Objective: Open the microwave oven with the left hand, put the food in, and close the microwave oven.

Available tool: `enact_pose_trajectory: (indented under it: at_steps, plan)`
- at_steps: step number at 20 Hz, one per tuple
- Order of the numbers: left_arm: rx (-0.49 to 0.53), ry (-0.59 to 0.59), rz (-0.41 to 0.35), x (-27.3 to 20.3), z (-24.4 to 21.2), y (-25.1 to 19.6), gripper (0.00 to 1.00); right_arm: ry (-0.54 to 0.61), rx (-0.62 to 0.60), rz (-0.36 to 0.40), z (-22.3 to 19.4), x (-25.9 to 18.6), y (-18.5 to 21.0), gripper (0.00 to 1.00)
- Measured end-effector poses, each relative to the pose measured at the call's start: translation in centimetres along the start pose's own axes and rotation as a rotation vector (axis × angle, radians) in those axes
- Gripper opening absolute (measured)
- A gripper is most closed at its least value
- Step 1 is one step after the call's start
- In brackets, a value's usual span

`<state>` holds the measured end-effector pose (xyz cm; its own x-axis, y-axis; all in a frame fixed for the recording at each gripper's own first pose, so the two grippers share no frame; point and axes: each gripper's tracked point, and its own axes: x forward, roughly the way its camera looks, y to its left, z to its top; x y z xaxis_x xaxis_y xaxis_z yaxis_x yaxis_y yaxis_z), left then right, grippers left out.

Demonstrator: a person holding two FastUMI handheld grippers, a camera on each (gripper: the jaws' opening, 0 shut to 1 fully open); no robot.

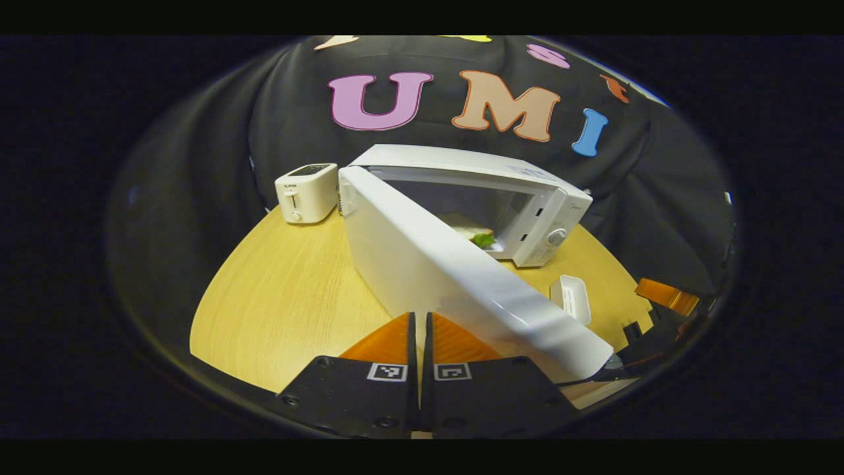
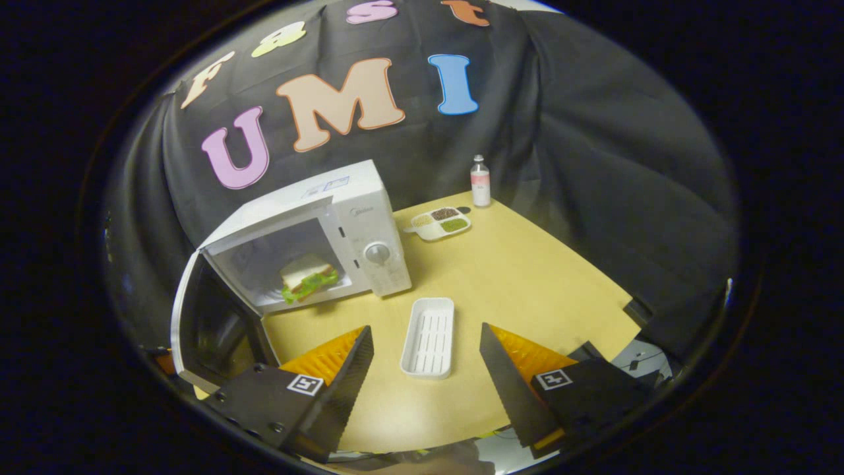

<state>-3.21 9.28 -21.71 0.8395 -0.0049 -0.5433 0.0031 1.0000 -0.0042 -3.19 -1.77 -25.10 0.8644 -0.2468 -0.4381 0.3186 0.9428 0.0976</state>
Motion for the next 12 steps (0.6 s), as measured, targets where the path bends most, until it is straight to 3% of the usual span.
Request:
enact_pose_trajectory:
  at_steps: [1, 2, 3, 4, 5, 6, 7, 12]
  plan:
    - [-0.002, -0.006, 0.006, 0.3, 0.2, -0.9, 0.01, -0.008, -0.008, 0.005, 0.7, 0.2, -0.8, 1.0]
    - [-0.005, -0.016, 0.01, 0.7, 0.6, -1.8, 0.01, -0.016, -0.017, 0.01, 1.2, 0.5, -1.6, 0.92]
    - [-0.006, -0.026, 0.013, 1.0, 0.8, -2.6, 0.01, -0.026, -0.024, 0.015, 1.7, 0.8, -2.2, 0.92]
    - [-0.006, -0.034, 0.016, 1.4, 1.0, -3.5, 0.01, -0.035, -0.03, 0.024, 2.1, 1.1, -2.8, 1.0]
    - [-0.004, -0.039, 0.017, 1.7, 1.1, -4.2, 0.01, -0.039, -0.036, 0.03, 2.5, 1.2, -3.5, 1.0]
    - [0.0, -0.047, 0.018, 2.1, 1.4, -5.0, 0.01, -0.045, -0.044, 0.033, 2.8, 1.3, -4.0, 0.92]
    - [0.002, -0.053, 0.019, 2.5, 1.6, -5.7, 0.01, -0.052, -0.05, 0.034, 3.0, 1.3, -4.7, 1.0]
    - [0.006, -0.081, 0.023, 5.1, 3.0, -8.2, 0.01, -0.07, -0.04, 0.033, 3.8, 1.6, -7.5, 1.0]
